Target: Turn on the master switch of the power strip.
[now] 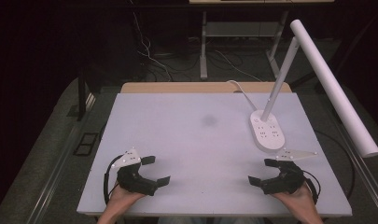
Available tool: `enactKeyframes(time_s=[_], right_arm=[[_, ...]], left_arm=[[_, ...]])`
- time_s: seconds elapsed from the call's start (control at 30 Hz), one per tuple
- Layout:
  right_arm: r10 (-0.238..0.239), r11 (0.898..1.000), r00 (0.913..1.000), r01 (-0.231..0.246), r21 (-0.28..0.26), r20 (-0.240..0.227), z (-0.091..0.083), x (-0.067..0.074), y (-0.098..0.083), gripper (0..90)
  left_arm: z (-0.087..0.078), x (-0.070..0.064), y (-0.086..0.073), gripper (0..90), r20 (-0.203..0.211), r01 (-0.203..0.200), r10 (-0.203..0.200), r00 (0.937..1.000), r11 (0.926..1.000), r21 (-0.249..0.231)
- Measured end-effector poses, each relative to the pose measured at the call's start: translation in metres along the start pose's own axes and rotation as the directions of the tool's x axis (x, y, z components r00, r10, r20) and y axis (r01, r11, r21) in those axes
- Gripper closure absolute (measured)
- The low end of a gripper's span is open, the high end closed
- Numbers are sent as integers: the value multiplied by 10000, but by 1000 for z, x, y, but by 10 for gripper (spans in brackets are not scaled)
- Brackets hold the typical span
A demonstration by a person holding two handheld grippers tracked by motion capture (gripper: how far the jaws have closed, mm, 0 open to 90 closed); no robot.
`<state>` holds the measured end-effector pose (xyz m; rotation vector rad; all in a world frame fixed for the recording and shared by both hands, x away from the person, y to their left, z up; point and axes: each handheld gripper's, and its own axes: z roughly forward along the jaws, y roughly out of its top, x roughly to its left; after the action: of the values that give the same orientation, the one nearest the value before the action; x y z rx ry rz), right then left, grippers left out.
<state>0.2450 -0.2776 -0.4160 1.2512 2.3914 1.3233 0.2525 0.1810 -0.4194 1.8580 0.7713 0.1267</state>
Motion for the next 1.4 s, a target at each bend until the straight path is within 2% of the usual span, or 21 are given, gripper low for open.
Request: enactKeyframes(time_s=[0.37,0.83,1.07,1.4], right_arm=[[-207,9997,9997,206,123,88,-1,-2,12,0],[-734,9962,9971,722,493,218,-3,-3,38,0],[-1012,9937,9942,993,509,362,-4,-5,49,0],[-1166,9913,9921,1133,673,465,-4,-12,66,1]], left_arm=[[1,1,-1,0,-51,-19,20,10000,9997,233],[0,3,-1,0,-11,173,-173,9998,9998,94],[0,4,-1,0,-38,217,-217,9998,9997,81],[-1,4,-1,0,-48,235,-235,9997,9997,21]])
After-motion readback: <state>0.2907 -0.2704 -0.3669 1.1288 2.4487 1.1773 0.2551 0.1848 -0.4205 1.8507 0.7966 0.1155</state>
